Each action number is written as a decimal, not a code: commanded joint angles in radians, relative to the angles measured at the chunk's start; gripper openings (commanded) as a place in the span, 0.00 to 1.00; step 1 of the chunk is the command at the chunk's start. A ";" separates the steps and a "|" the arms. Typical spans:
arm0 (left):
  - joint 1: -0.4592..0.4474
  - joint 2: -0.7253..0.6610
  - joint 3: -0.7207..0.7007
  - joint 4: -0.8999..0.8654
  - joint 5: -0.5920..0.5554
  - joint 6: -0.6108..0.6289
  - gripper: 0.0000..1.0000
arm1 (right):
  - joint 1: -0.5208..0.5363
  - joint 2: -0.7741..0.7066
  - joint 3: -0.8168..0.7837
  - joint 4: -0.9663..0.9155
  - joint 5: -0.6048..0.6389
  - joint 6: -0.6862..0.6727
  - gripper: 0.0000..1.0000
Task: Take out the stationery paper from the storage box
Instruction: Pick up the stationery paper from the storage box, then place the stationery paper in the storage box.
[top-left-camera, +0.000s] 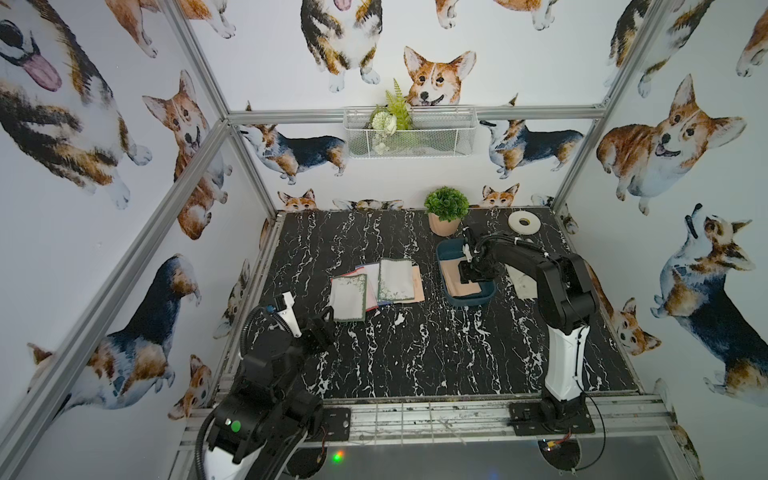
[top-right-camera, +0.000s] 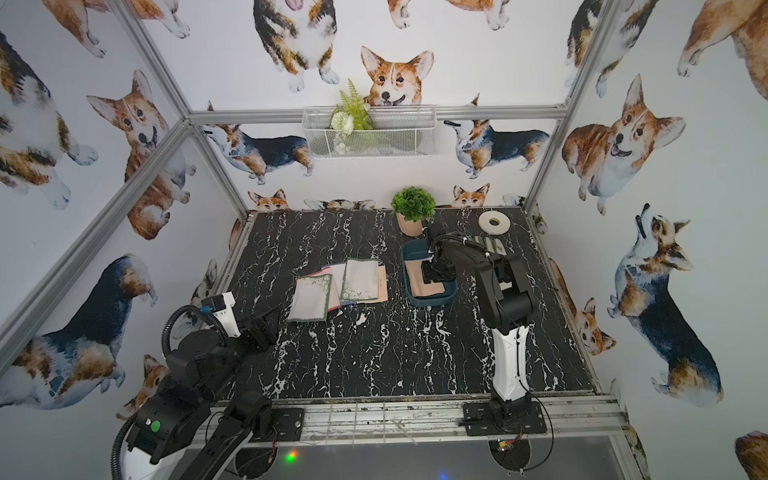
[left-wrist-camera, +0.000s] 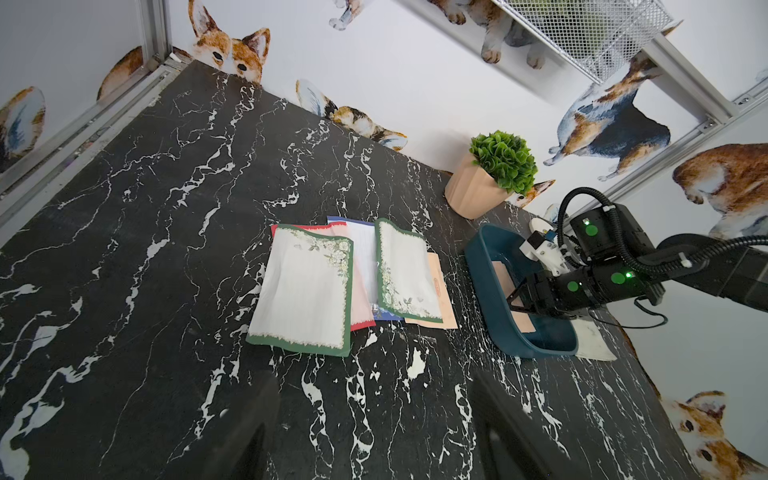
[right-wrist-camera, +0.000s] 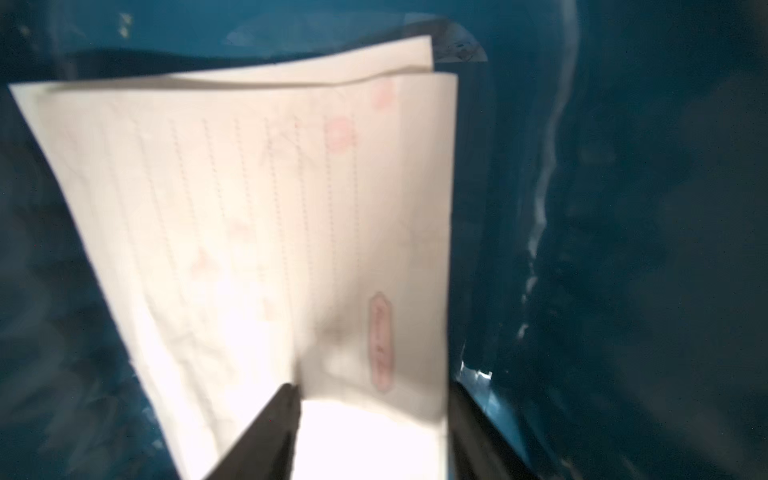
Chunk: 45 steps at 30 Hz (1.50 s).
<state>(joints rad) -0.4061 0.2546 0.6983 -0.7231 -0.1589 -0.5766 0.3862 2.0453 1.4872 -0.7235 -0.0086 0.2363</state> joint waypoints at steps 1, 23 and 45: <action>0.001 0.001 -0.008 0.009 -0.010 -0.009 0.76 | 0.002 -0.018 -0.007 0.004 0.012 0.002 0.37; 0.002 0.123 -0.059 0.226 0.192 -0.097 0.76 | 0.031 -0.380 -0.054 -0.033 0.075 0.013 0.00; 0.002 0.567 -0.265 1.230 0.648 -0.439 0.85 | 0.012 -0.740 -0.089 -0.030 -0.192 0.137 0.00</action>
<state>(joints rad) -0.4057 0.8265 0.4187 0.3992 0.4492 -0.9810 0.4107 1.2743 1.4185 -0.7799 -0.1711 0.3462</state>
